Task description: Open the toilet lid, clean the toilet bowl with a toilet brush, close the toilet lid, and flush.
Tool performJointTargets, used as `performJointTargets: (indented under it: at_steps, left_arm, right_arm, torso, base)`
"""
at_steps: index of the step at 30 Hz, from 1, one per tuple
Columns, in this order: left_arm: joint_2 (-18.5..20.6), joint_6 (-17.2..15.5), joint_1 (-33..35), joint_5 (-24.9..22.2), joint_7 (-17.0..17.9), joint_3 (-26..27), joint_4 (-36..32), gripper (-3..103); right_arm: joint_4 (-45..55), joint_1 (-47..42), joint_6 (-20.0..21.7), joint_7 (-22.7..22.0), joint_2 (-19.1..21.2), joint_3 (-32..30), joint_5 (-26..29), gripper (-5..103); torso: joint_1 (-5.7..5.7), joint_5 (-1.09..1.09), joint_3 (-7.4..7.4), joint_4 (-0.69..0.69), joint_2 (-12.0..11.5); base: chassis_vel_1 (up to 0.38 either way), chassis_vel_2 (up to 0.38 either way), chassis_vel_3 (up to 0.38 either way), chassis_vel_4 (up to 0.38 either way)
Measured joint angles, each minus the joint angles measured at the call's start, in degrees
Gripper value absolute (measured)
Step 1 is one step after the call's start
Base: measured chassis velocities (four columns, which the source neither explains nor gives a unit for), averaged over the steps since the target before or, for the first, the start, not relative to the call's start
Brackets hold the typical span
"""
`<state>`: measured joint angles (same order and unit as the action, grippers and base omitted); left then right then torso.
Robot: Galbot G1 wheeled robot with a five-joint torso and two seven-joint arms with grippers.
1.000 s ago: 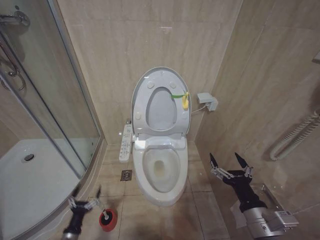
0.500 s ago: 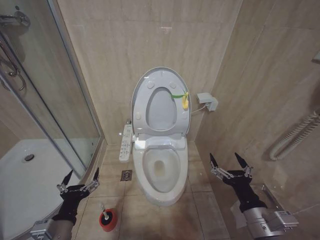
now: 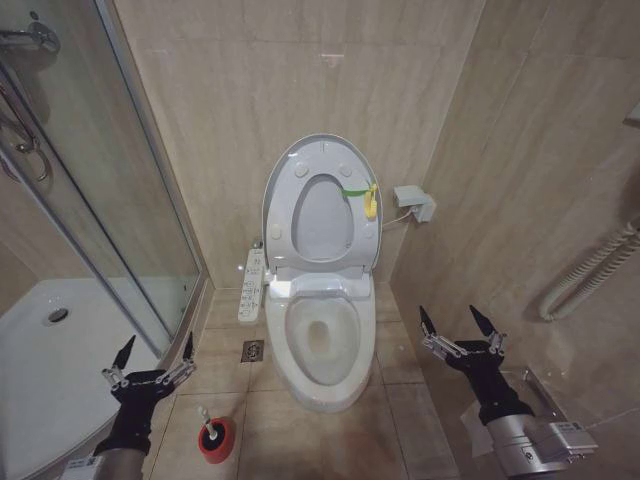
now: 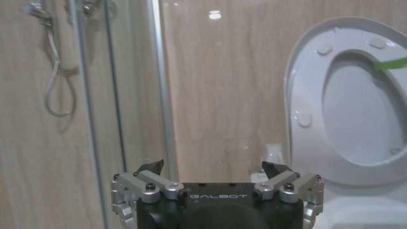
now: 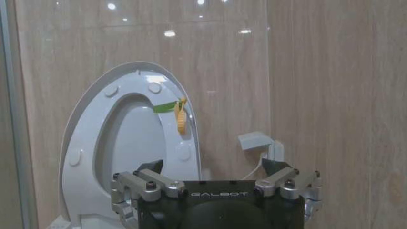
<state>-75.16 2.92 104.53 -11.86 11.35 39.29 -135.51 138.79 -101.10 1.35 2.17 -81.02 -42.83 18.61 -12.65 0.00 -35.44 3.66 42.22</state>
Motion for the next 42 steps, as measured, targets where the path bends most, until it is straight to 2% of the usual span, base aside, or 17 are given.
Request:
performJointTargets:
  at_steps: [9, 17, 21, 24, 27, 42]
  left_arm:
    - [-1.7, -2.1, 1.6, -0.1, 1.9, -0.1, -6.3, 100]
    - [-2.4, -2.1, 2.6, 1.5, 2.1, -1.9, -7.8, 100]
    - [-2.3, -1.3, 2.8, 2.2, 0.5, -2.1, -7.6, 100]
    - [-2.2, 0.0, 3.1, 3.2, -2.8, -2.0, -7.0, 100]
    - [-2.1, 0.2, 3.2, 3.4, -3.9, -2.0, -6.9, 100]
    - [-1.9, 0.4, 3.1, 3.2, -4.1, -1.9, -6.6, 100]
  right_arm:
    - [0.0, 0.0, 0.0, 0.0, 0.0, 0.0, 0.0, 100]
    - [0.0, 0.0, 0.0, 0.0, 0.0, 0.0, 0.0, 100]
    - [0.0, 0.0, 0.0, 0.0, 0.0, 0.0, 0.0, 100]
    - [0.0, 0.0, 0.0, 0.0, 0.0, 0.0, 0.0, 100]
    - [0.0, 0.0, 0.0, 0.0, 0.0, 0.0, 0.0, 100]
    - [0.0, 0.0, 0.0, 0.0, 0.0, 0.0, 0.0, 100]
  torso:
    - [0.0, 0.0, 0.0, 0.0, 0.0]
    - [0.0, 0.0, 0.0, 0.0, 0.0]
    - [0.0, 0.0, 0.0, 0.01, 0.0]
    - [0.0, 0.0, 0.0, 0.0, 0.0]
    - [0.0, 0.0, 0.0, 0.0, 0.0]
    - [0.0, 0.0, 0.0, 0.0, 0.0]
  base:
    - [0.0, 0.0, 0.0, 0.0]
    - [0.0, 0.0, 0.0, 0.0]
    - [0.0, 0.0, 0.0, 0.0]
    - [0.0, 0.0, 0.0, 0.0]
    - [0.0, 0.0, 0.0, 0.0]
    - [0.0, 0.0, 0.0, 0.0]
